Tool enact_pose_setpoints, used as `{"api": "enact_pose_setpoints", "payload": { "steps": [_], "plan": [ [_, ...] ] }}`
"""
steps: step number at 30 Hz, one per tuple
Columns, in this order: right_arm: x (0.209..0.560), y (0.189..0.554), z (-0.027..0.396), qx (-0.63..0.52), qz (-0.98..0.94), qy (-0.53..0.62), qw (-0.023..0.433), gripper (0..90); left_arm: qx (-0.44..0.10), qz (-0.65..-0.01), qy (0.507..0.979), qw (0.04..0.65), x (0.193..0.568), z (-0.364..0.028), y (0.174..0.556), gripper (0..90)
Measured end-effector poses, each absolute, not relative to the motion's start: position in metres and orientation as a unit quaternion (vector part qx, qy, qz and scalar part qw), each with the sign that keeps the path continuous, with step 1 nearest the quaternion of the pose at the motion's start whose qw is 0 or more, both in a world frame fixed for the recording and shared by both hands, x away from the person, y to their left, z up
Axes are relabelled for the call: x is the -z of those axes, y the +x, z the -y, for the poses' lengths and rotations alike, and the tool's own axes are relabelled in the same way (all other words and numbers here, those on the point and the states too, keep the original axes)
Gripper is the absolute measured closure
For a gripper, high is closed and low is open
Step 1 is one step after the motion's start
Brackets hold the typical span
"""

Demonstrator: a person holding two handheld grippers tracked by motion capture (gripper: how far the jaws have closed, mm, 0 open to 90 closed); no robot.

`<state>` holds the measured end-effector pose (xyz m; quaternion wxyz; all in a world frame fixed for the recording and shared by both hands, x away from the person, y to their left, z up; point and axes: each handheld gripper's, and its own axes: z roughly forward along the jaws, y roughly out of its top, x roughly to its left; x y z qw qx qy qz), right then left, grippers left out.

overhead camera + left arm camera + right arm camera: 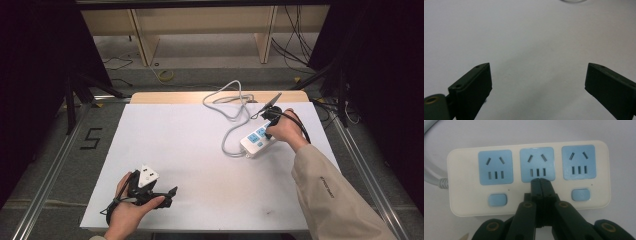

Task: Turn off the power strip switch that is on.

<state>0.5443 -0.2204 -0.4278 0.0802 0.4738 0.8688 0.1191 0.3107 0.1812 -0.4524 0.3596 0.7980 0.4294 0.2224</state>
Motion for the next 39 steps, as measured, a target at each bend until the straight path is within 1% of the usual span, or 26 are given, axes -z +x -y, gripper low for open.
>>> {"api": "enact_pose_setpoints", "payload": {
  "steps": [13,17,39],
  "plan": [
    [0.4277,0.5441,0.2208,-0.120,-0.868,0.475,0.079,90.0,-0.224,-0.431,0.796,0.362,0.4524,-0.1816,0.3107,6.8],
    [0.4279,0.5430,0.2194,-0.119,-0.870,0.471,0.085,90.0,-0.224,-0.430,0.797,0.361,0.4523,-0.1815,0.3108,6.8],
    [0.4277,0.5433,0.2224,-0.128,-0.867,0.475,0.080,90.0,-0.224,-0.430,0.797,0.361,0.4524,-0.1814,0.3109,6.8]
  ]
}}
